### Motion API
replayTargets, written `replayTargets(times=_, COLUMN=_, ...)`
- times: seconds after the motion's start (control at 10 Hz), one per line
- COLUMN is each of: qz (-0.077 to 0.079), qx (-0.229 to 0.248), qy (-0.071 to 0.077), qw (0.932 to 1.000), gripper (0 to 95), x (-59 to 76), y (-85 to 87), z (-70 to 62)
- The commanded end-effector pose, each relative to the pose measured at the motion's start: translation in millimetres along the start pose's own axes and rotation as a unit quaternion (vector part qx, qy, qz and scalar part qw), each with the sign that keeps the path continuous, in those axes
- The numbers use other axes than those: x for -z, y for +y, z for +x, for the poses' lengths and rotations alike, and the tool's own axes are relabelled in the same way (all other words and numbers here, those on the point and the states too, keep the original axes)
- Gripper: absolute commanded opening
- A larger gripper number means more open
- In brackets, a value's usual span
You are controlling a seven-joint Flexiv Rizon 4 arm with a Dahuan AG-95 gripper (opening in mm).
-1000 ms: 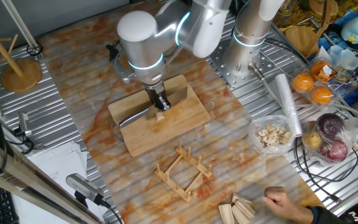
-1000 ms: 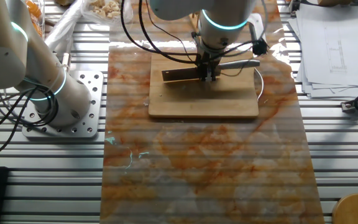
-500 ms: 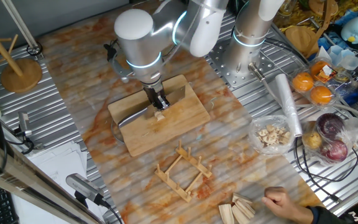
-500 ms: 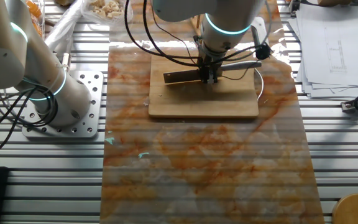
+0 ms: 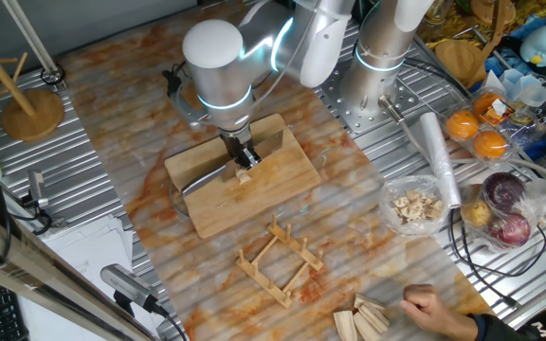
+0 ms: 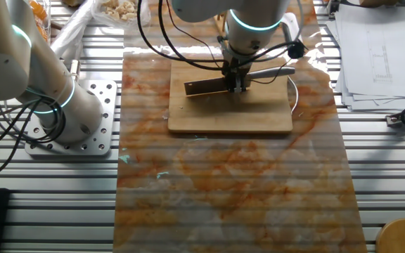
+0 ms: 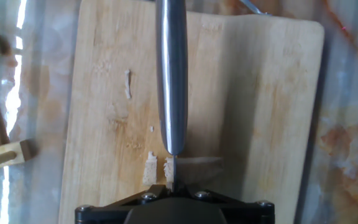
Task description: Slice the lotus root
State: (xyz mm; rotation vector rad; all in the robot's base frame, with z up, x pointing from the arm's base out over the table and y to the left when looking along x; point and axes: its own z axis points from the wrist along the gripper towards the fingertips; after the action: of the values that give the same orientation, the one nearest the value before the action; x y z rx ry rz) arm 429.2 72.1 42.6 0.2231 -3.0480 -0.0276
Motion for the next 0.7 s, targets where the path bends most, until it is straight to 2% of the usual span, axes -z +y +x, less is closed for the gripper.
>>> replayTargets(times=0.1, qz=0.002, qx=0.0, qy=-0.002, qw=1.0, gripper=0.0, x=-61.9, y=-2.7, z=-2.3)
replayTargets(times=0.3, qz=-0.002, qx=0.005, qy=0.007, qw=1.0, gripper=0.0, x=-57.7, y=-2.4, z=-1.8)
replayTargets(times=0.5, qz=-0.012, qx=0.004, qy=0.029, qw=0.9995, gripper=0.0, x=-23.9, y=2.7, z=3.4)
replayTargets(times=0.6, qz=-0.01, qx=0.003, qy=0.03, qw=0.9995, gripper=0.0, x=-13.9, y=4.9, z=5.5)
replayTargets(times=0.7, qz=-0.004, qx=0.01, qy=0.028, qw=0.9996, gripper=0.0, x=-10.4, y=4.2, z=6.2)
